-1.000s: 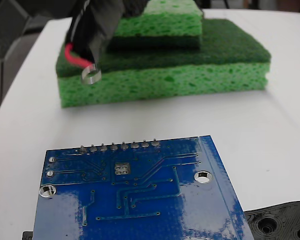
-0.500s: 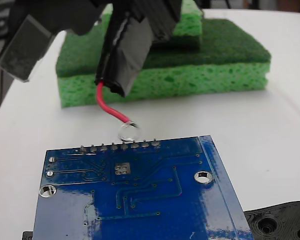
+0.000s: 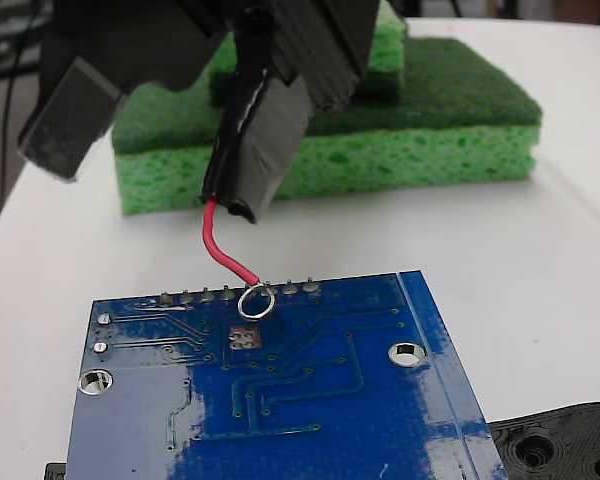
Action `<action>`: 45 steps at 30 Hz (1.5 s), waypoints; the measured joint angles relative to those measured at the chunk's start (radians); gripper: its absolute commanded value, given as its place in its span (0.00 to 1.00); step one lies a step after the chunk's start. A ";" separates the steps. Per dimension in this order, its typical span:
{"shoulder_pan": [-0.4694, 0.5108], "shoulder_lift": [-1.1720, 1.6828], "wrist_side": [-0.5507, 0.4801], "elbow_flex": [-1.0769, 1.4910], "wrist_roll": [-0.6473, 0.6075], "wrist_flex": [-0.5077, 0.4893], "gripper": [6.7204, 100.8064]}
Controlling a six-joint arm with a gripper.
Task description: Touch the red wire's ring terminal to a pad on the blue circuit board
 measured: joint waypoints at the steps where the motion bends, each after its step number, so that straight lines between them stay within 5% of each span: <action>1: 0.000 -0.002 0.000 0.000 0.000 -0.003 0.99; 45: 0.008 -0.034 0.002 -0.031 -0.003 0.017 0.99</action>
